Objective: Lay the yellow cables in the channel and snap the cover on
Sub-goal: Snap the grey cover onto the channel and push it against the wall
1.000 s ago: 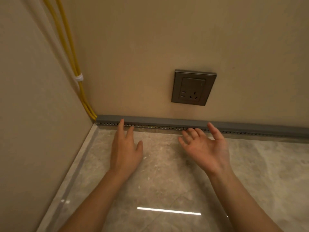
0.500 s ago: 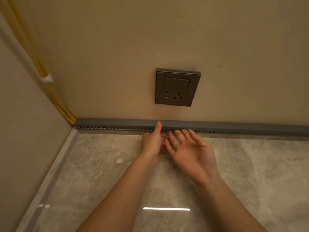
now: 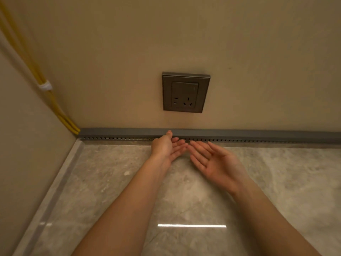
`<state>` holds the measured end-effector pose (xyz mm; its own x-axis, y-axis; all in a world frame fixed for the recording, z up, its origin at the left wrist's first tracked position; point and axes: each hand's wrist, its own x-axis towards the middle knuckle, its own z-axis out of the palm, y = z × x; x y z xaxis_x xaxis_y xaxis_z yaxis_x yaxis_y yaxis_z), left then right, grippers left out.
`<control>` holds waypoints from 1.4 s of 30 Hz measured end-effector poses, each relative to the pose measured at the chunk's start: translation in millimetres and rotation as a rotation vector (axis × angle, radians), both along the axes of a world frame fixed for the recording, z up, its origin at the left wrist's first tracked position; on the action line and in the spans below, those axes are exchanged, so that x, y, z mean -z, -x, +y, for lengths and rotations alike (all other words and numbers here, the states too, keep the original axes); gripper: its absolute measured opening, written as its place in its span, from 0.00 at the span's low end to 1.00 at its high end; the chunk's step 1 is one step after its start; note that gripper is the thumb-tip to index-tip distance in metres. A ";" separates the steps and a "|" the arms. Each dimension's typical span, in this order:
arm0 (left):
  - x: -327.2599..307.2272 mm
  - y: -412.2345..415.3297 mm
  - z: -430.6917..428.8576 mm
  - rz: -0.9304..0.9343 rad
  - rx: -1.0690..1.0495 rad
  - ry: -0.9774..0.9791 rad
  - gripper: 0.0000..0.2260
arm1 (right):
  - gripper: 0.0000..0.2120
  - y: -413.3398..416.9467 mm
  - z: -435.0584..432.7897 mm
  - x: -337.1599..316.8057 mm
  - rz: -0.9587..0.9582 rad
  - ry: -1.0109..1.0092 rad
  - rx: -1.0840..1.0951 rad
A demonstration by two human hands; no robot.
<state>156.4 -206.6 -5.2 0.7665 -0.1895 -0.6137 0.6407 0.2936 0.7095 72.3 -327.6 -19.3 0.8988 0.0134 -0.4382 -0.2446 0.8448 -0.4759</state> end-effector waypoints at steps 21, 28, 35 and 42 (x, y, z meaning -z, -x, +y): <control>-1.8 3.7 -10.0 -0.033 -0.062 -0.068 0.16 | 0.14 -30.7 -49.9 -8.4 0.262 0.447 0.058; 15.5 11.4 -29.3 -0.230 -0.037 -0.396 0.25 | 0.13 -32.5 -51.3 -13.4 0.273 0.397 0.014; 13.2 28.5 -80.5 -0.203 0.166 -0.375 0.22 | 0.13 -32.8 -52.9 -14.4 0.276 0.423 -0.034; 9.7 25.9 -99.3 -0.089 0.095 -0.333 0.20 | 0.10 -32.0 -55.0 -11.4 0.253 0.456 -0.063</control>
